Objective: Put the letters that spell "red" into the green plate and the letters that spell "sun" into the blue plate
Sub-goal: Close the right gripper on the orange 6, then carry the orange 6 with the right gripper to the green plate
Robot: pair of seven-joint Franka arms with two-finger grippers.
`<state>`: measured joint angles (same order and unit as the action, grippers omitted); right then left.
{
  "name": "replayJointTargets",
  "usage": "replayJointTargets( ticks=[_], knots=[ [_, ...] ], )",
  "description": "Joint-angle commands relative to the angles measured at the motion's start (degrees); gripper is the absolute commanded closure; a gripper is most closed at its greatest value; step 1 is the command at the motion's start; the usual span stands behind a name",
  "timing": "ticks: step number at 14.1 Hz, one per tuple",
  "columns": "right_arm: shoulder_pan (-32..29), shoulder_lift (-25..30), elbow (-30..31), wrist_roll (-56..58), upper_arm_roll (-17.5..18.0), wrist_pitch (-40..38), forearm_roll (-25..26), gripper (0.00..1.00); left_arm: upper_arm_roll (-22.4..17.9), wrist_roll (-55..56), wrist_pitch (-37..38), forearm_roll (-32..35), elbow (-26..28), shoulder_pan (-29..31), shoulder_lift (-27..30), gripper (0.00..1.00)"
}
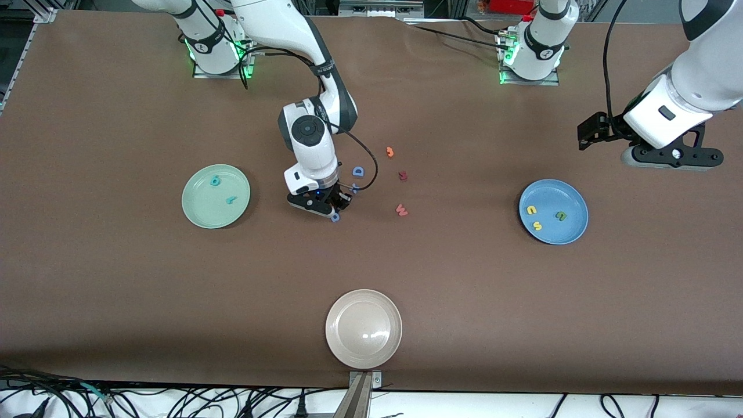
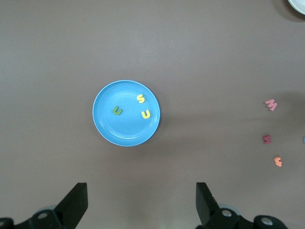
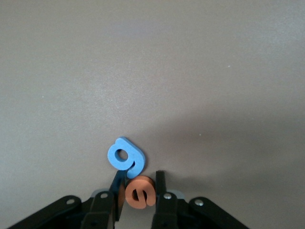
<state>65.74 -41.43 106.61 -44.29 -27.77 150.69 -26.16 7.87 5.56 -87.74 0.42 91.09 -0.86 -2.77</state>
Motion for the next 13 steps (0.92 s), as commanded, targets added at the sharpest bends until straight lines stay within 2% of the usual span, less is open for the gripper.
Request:
replayJointTargets(
  ticks=[1,2,8,12,13],
  knots=[
    [1.1,-0.1,0.5,-1.9,-0.4,1.1,0.3,0.85,0.0,0.3,1.4,-1.4,-1.9,0.1,-0.8,0.0],
    [1.1,-0.1,0.5,-2.0,-0.4,1.1,0.3,0.89,0.0,0.3,1.4,-1.4,-2.0,0.1,-0.8,0.0],
    [0.9,1.5,-0.1,-2.7,-0.6,0.5,0.3,0.89,0.0,0.2,1.4,-1.6,-2.0,0.2,-0.8,0.0],
    [0.9,4.9,-0.3,-2.7,-2.0,-5.2,0.3,0.89,0.0,0.2,1.4,-1.5,-2.0,0.2,-0.8,0.0],
    [0.9,5.9,-0.3,-2.6,-3.3,-7.0,0.3,0.89,0.0,0.2,1.4,-1.5,-2.0,0.2,-0.8,0.0]
  ],
)
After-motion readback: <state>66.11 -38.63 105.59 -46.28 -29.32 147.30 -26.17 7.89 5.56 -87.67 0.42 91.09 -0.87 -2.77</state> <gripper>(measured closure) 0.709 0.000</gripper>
